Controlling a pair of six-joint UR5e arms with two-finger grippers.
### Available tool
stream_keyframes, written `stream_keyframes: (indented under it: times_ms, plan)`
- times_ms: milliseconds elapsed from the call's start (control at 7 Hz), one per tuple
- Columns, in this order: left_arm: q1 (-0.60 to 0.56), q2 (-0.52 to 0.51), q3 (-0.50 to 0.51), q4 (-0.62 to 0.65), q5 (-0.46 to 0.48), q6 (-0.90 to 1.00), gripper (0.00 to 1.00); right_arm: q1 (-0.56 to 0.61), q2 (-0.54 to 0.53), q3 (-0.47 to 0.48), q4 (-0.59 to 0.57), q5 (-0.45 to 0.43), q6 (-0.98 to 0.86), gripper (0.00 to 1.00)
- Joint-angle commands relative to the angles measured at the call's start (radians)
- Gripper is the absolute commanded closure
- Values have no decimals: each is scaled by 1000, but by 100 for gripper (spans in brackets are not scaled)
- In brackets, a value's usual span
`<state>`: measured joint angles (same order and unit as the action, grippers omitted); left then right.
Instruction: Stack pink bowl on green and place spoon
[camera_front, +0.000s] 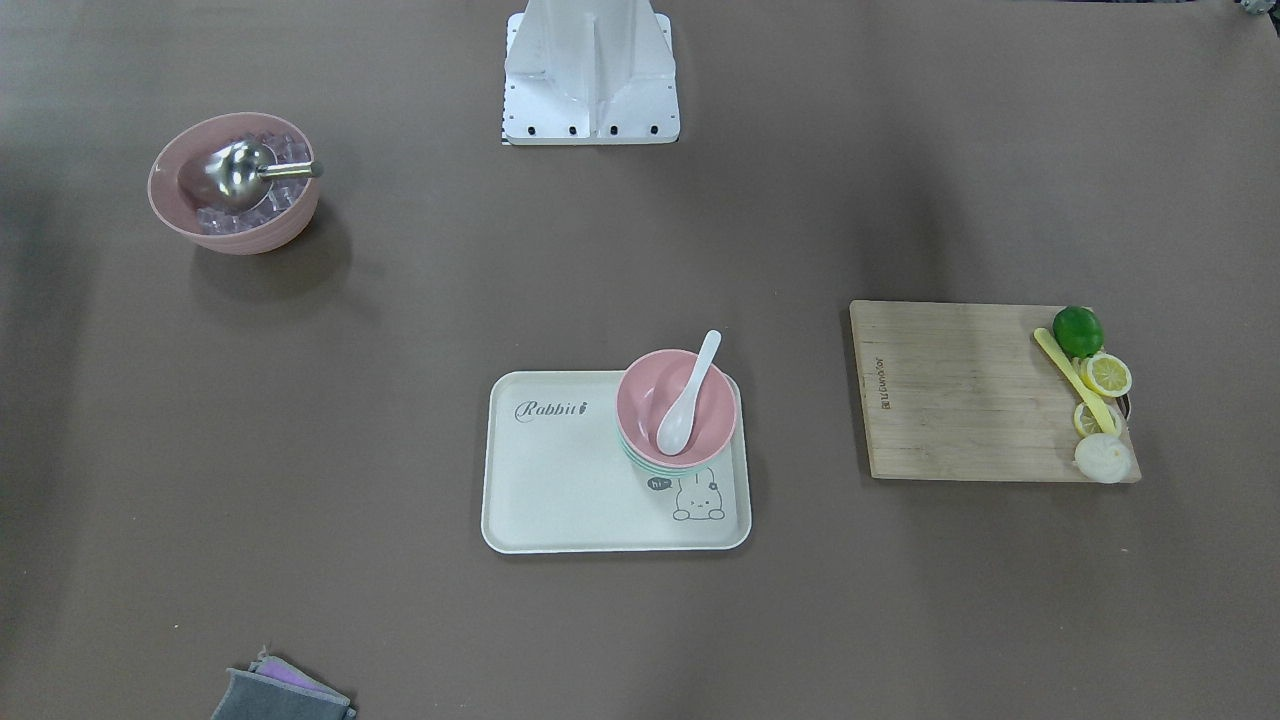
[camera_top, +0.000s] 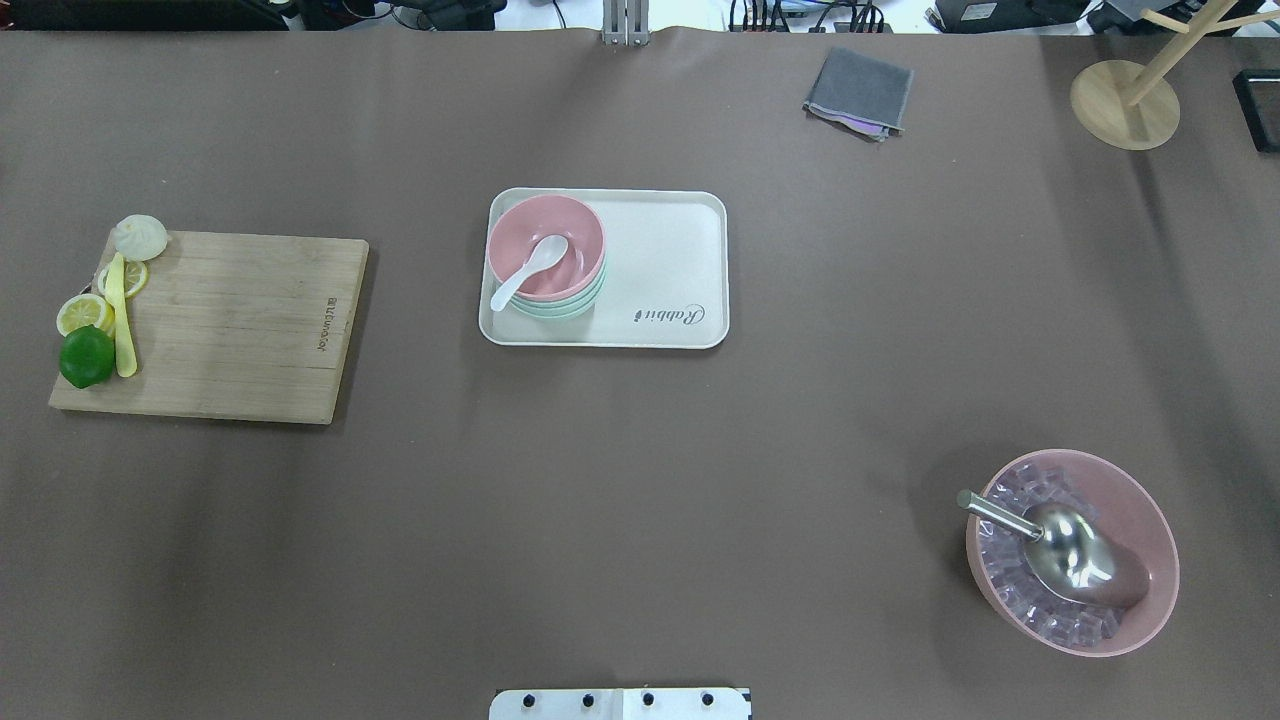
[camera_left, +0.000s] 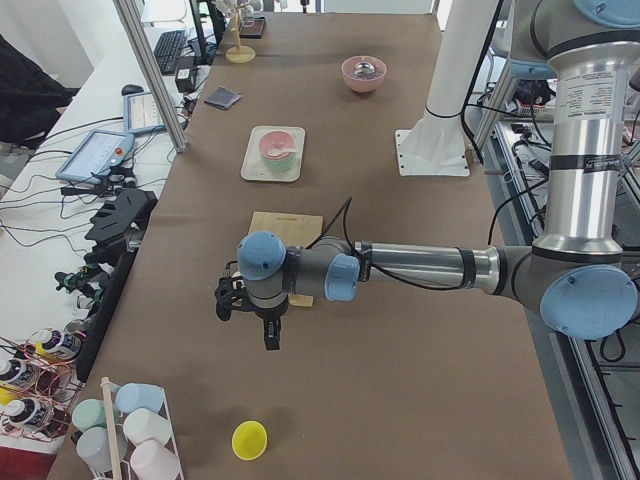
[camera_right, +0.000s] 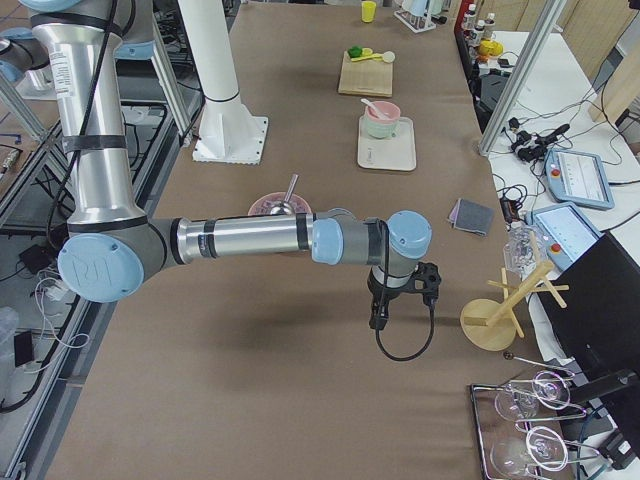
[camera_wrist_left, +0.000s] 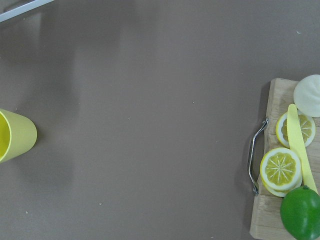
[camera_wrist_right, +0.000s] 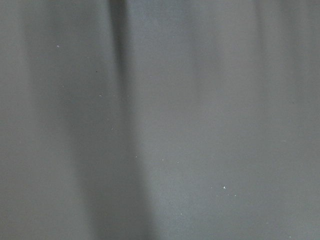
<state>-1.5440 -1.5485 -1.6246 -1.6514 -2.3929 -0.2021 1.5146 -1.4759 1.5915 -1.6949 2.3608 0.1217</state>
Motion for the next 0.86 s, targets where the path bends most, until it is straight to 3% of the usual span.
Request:
stream_keyframes:
  times_ms: [0, 714]
  plan:
    - [1, -2, 2, -2, -3, 0, 2, -1, 0, -8, 15, 0, 1, 0]
    - [1, -7, 0, -1, -6, 0, 2, -1, 0, -2, 15, 11, 3, 0]
